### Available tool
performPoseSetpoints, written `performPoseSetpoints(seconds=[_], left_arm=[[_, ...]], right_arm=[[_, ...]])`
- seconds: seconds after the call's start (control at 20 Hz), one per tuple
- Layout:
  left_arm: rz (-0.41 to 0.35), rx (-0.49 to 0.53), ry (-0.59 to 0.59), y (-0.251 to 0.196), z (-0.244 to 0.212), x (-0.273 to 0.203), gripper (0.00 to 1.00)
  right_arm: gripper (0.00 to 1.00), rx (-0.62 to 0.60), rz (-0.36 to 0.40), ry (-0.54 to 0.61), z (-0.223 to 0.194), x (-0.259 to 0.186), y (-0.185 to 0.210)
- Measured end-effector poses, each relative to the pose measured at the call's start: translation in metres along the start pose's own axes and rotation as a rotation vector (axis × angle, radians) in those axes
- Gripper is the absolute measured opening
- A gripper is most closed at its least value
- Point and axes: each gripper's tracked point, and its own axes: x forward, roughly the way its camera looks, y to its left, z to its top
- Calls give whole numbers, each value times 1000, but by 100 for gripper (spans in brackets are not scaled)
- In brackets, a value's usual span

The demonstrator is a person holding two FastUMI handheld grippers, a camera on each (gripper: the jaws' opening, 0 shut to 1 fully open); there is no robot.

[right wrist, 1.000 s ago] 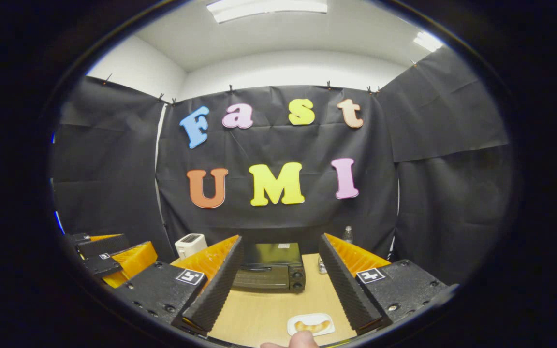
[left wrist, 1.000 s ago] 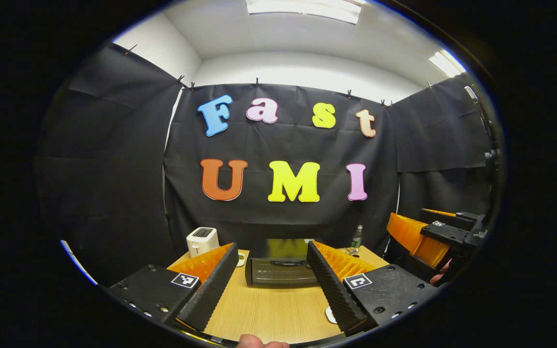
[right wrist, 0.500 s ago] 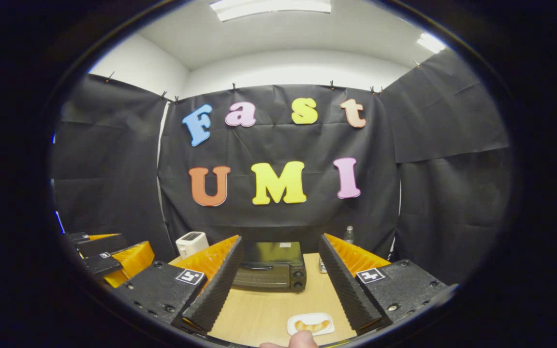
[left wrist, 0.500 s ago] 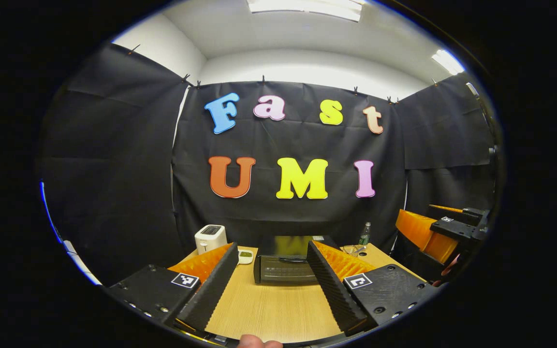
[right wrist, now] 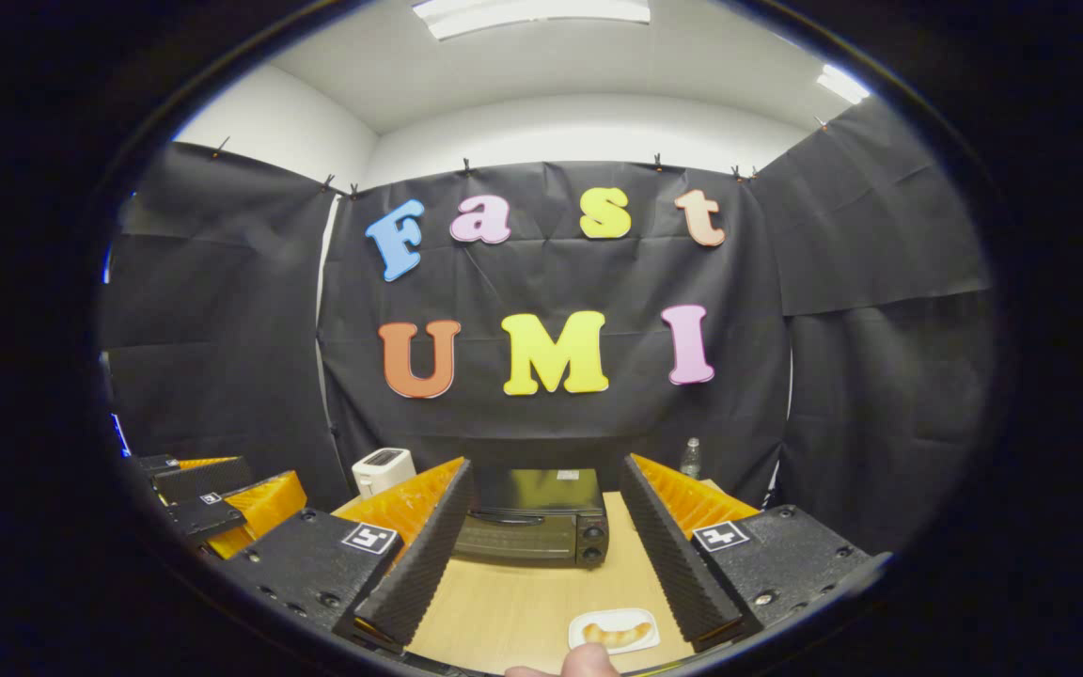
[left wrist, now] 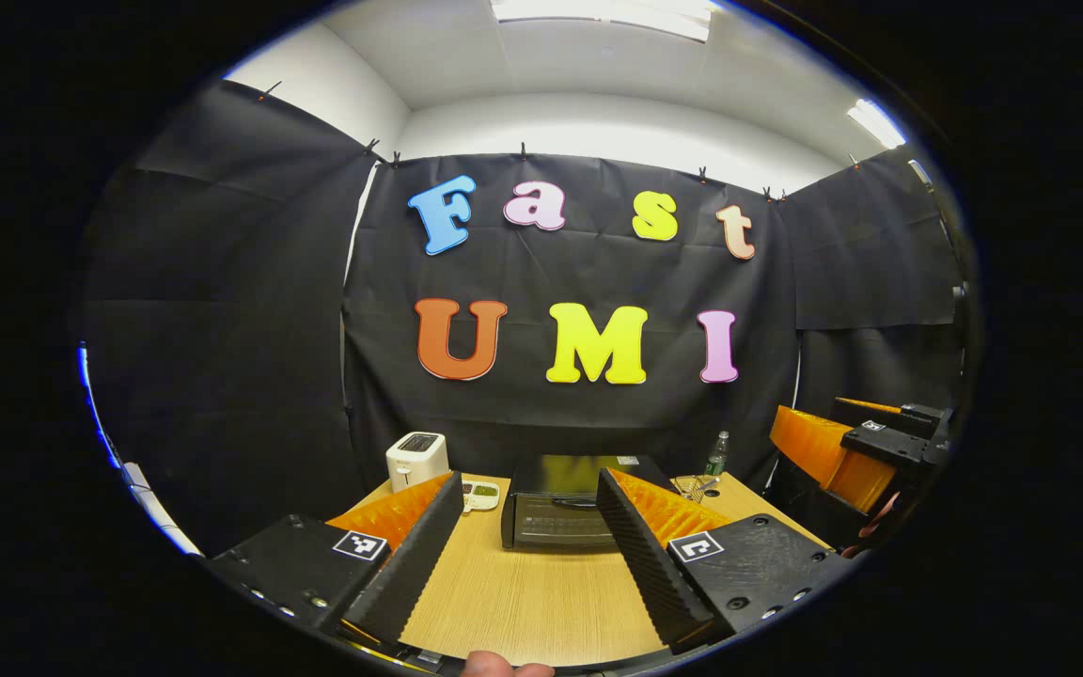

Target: Open the electric oven with the left hand, put the food in, and close the electric oven.

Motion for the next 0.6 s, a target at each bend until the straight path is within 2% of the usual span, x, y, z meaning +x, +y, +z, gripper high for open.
performPoseSetpoints(seconds=[0.05, 0.1, 0.6], left_arm=[[0, 0, 3, 1, 0, 0, 93], [-1, 0, 2, 1, -2, 2, 93], [0, 15, 9, -4, -8, 6, 93]], right_arm=[[100, 1, 0, 1, 0, 1, 0], [96, 3, 3, 2, -1, 1, 1], [96, 6, -15, 0, -2, 3, -16]])
